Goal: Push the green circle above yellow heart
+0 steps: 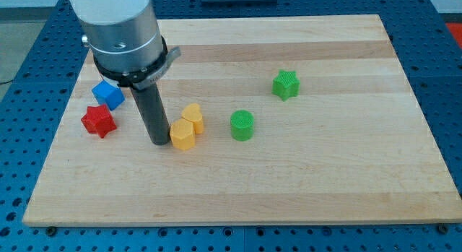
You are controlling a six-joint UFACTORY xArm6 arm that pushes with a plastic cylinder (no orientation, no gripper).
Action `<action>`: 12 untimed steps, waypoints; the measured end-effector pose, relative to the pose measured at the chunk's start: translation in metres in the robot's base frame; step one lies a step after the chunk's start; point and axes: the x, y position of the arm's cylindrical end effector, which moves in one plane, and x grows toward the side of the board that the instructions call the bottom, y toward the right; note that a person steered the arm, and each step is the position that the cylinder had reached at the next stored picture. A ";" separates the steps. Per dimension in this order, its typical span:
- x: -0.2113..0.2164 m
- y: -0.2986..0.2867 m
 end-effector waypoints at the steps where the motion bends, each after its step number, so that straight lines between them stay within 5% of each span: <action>1: 0.019 0.016; 5: 0.064 0.044; 7: 0.042 0.154; 12: -0.009 0.133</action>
